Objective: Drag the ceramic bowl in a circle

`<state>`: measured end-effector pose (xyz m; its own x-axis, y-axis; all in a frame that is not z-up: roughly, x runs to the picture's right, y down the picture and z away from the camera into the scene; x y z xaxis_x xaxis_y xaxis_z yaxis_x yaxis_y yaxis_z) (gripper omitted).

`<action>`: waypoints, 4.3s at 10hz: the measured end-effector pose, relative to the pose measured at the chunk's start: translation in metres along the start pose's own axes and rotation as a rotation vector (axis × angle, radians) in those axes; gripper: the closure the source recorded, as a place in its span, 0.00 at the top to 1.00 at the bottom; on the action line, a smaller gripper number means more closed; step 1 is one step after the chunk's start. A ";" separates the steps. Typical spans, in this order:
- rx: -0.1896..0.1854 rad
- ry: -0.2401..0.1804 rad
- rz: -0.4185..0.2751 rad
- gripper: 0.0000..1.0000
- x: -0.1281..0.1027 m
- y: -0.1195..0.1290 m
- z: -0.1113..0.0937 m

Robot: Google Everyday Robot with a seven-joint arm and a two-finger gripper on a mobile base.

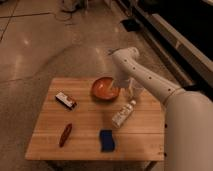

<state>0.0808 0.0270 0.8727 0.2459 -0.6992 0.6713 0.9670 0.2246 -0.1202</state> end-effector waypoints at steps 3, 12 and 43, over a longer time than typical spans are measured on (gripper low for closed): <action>0.002 0.037 0.048 0.80 0.022 -0.013 0.021; -0.049 0.093 0.099 0.50 0.034 -0.020 0.082; -0.102 0.082 -0.146 0.00 0.026 -0.068 0.037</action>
<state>0.0189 0.0189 0.9252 0.1033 -0.7730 0.6260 0.9935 0.0501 -0.1020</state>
